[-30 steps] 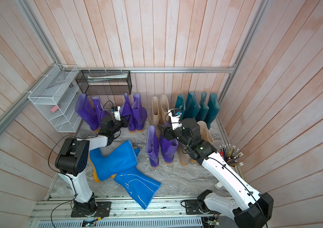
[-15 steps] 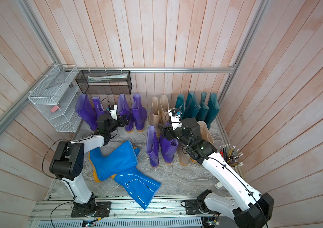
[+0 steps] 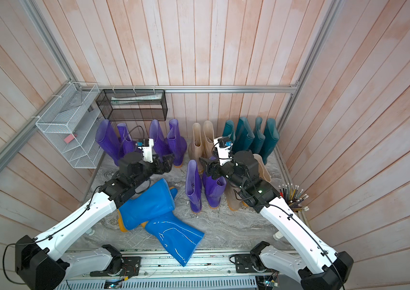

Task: Match and arrange rain boots in pairs
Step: Pair a pair of rain boots at the center of the board, then adjust the rain boot at the center of the board.

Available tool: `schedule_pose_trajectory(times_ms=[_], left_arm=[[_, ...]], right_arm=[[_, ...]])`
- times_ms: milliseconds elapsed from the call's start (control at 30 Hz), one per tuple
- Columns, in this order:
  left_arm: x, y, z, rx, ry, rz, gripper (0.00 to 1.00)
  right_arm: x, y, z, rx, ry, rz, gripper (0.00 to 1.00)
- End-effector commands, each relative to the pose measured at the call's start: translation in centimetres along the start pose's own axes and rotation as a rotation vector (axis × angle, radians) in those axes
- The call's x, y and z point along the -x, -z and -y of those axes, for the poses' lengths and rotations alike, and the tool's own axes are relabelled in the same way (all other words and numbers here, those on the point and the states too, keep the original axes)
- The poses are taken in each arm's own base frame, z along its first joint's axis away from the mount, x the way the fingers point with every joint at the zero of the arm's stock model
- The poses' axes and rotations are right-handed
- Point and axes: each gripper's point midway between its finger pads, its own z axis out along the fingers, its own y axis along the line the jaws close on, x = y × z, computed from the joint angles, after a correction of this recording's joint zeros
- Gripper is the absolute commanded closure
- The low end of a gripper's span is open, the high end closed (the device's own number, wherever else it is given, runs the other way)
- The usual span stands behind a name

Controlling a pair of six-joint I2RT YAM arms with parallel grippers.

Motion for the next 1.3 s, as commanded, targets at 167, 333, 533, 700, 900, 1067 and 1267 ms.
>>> schedule_pose_trajectory(times_ms=[167,333,533,700,900,1067,1267], left_arm=[[-10.4,1.4,-5.1,0.417,-0.109,-0.262,0.05],[-14.1,0.7,-6.9,0.479,-0.124,-0.347,0.06],[-15.1,0.7,-7.9,0.517,-0.179,-0.377,0.51],[-11.8,2.7,-8.0,0.536,-0.218,-0.315,1.0],[-5.6,8.3,-8.2,0.52,-0.182,-0.156,1.0],[-1.6,15.1,-9.4,0.5,-0.037,0.033,1.0],[-2.6,20.9,-12.1,0.503,0.154,0.126,0.48]], right_arm=[[-0.8,1.4,-1.2,0.008,-0.003,0.018,0.28],[-0.8,2.2,-1.1,0.001,-0.003,0.018,0.28],[-0.6,2.5,-1.4,0.013,-0.007,0.022,0.28],[-0.2,2.1,-2.2,0.04,0.0,0.014,0.34],[0.9,0.7,-5.5,0.092,0.052,0.005,0.55],[0.2,-1.6,-10.8,0.135,0.144,-0.034,0.61],[-2.7,-4.0,-14.7,0.196,0.193,-0.105,0.54]])
